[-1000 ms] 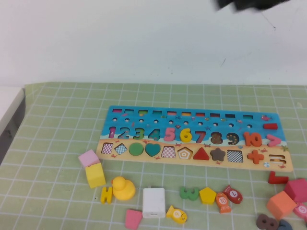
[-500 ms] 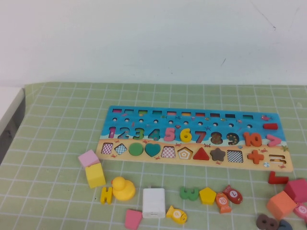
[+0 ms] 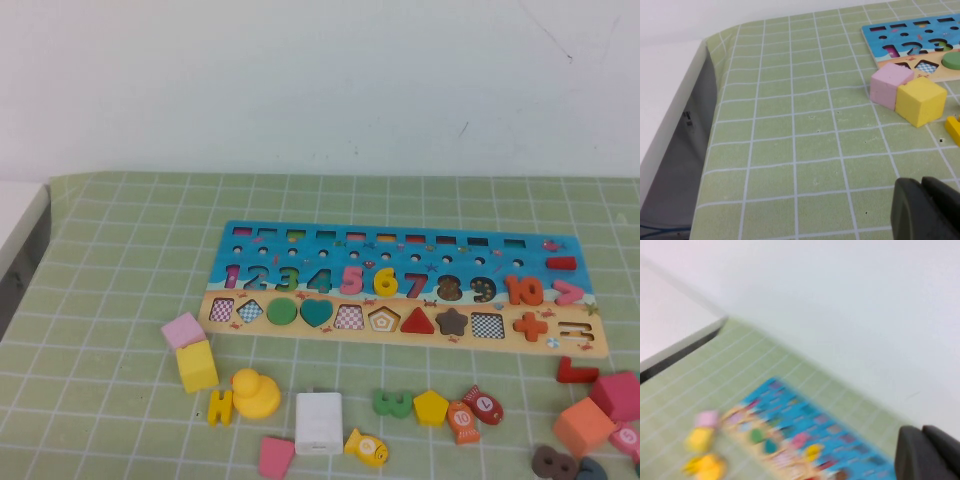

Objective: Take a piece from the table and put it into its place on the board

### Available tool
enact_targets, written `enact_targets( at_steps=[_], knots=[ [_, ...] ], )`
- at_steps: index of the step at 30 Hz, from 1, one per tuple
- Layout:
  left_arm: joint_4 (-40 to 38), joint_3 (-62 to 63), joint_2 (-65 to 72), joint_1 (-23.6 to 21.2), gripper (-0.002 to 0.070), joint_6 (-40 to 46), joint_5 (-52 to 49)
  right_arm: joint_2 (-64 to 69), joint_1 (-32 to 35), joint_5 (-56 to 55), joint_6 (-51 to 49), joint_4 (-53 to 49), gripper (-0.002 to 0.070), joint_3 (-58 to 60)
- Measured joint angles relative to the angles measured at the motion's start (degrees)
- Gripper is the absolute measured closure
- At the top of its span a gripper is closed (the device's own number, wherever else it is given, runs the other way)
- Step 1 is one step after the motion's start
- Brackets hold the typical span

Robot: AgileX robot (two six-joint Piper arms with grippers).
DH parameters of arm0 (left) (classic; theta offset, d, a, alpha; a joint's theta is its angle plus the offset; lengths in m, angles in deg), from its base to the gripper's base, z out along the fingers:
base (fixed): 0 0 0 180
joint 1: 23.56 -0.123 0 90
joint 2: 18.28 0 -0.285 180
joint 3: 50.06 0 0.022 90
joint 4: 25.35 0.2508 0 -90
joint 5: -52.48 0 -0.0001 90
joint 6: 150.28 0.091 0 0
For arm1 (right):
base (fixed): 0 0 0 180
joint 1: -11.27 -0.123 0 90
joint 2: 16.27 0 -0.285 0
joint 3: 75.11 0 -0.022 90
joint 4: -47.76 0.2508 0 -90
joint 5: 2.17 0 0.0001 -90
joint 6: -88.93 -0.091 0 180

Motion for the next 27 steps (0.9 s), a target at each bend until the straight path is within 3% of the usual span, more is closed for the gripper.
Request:
enact_targets(
  at_steps=[6,13,20,27],
  knots=[
    [0.0,0.0,0.0,0.0,0.0677,0.0,0.0,-18.9,10.1,-20.8,2.6,-3.0,0.0679,32.5],
    [0.0,0.0,0.0,0.0,0.0677,0.0,0.0,-40.4,26.9,-37.2,2.4,2.9,0.0679,66.5],
    [0.0,0.0,0.0,0.0,0.0677,0.0,0.0,-60.5,38.6,-40.7,1.6,4.7,0.0679,87.6],
    [0.0,0.0,0.0,0.0,0.0677,0.0,0.0,-63.8,41.1,-40.9,1.4,5.3,0.0679,99.6]
  ],
)
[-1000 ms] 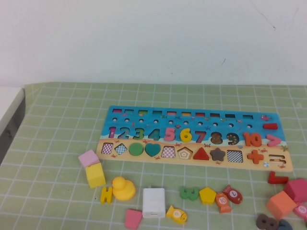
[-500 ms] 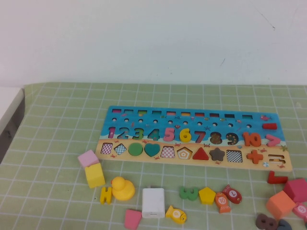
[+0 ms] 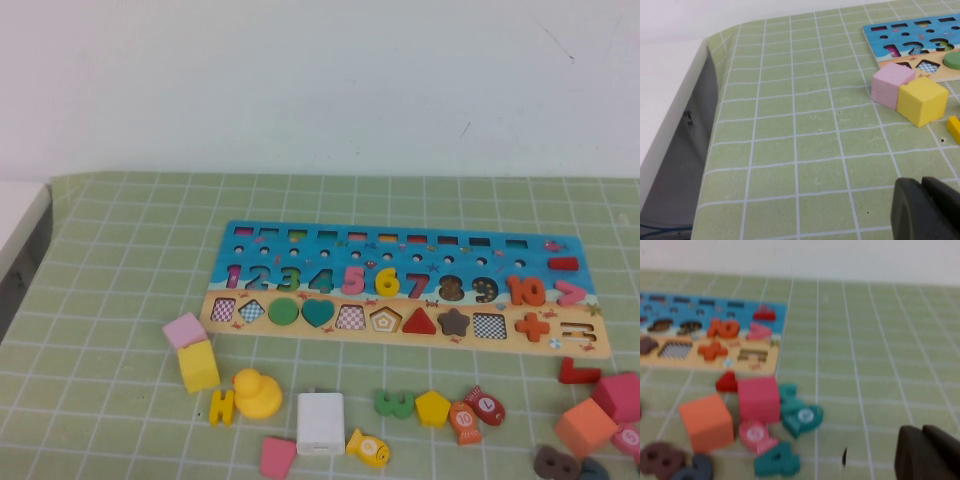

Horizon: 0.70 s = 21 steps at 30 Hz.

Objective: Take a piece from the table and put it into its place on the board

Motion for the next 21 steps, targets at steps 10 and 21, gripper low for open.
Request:
enact_targets(
  at_steps=[10,21],
  knots=[
    [0.0,0.0,0.0,0.0,0.0677,0.0,0.0,-0.1,2.2,-0.2,0.0,0.1,0.0679,1.7],
    [0.0,0.0,0.0,0.0,0.0677,0.0,0.0,-0.1,2.6,-0.2,0.0,0.1,0.0679,1.7]
  ],
)
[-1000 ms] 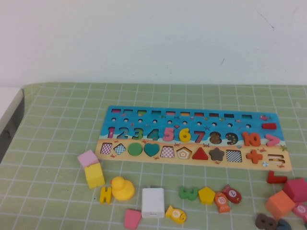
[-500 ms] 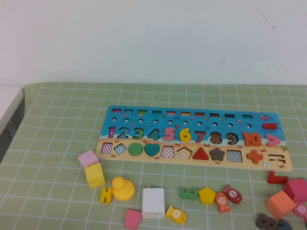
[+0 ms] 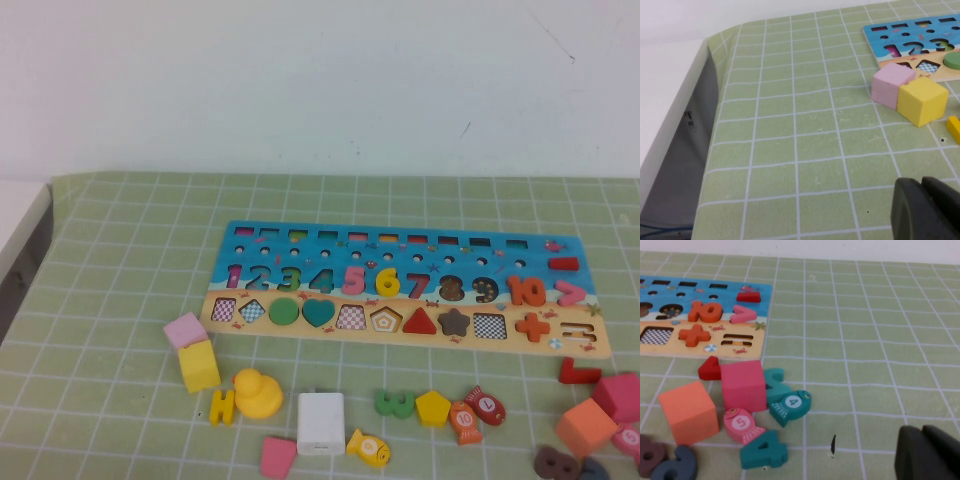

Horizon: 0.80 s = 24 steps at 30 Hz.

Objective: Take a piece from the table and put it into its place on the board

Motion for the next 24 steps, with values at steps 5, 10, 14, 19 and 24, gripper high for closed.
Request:
enact_targets(
  at_steps=[5,10,14,19,24],
  knots=[
    [0.0,0.0,0.0,0.0,0.0677,0.0,0.0,0.0,0.0,0.0,-2.1,0.0,0.0679,0.0],
    [0.0,0.0,0.0,0.0,0.0677,0.0,0.0,0.0,0.0,0.0,-5.3,0.0,0.0679,0.0],
    [0.0,0.0,0.0,0.0,0.0677,0.0,0.0,0.0,0.0,0.0,-5.6,-0.2,0.0679,0.0],
    [0.0,0.0,0.0,0.0,0.0677,0.0,0.0,0.0,0.0,0.0,-4.7,-0.2,0.0679,0.0],
    [0.0,0.0,0.0,0.0,0.0677,0.0,0.0,0.0,0.0,0.0,-4.5,-0.2,0.0679,0.0]
  ],
)
